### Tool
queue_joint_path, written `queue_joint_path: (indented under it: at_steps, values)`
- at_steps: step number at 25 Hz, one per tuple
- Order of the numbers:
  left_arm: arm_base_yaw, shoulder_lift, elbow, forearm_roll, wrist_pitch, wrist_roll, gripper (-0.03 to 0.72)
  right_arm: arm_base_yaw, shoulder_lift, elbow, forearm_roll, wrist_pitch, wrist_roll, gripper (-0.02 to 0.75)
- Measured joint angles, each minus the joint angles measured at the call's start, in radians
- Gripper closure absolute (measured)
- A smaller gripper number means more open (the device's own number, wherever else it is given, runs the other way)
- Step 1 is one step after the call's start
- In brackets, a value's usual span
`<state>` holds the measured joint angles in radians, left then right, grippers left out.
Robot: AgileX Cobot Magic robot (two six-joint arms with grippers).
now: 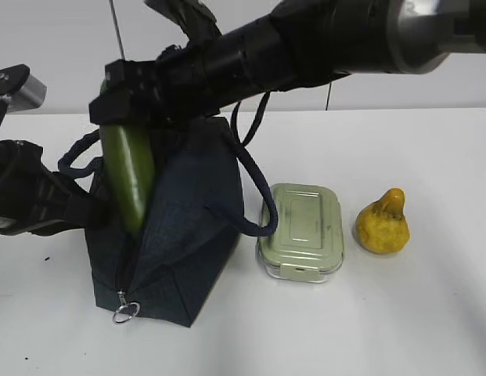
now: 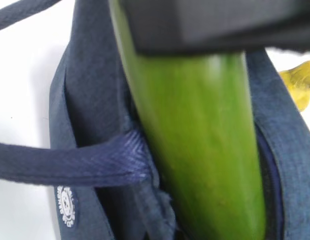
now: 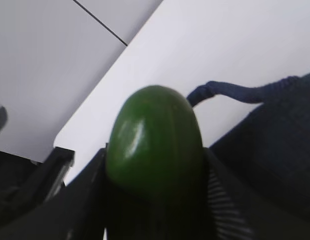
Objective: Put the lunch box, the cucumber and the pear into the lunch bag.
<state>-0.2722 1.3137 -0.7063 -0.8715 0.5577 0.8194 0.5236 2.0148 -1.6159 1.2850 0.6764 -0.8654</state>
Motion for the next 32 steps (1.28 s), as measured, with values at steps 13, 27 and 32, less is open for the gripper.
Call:
queue_joint_path:
  at_steps: [13,27,32]
  values:
    - [0.0,0.0,0.0,-0.087,-0.027,0.0,0.704,-0.101,-0.004,0.09,-0.191,-0.027,0.014,0.379]
    - [0.0,0.0,0.0,-0.091,-0.037,0.0,0.704,-0.101,-0.01,0.044,-0.371,0.063,0.068,0.101]
    - [0.0,0.0,0.0,-0.091,-0.04,0.0,0.704,-0.103,-0.085,-0.064,-0.398,0.099,0.07,0.11]
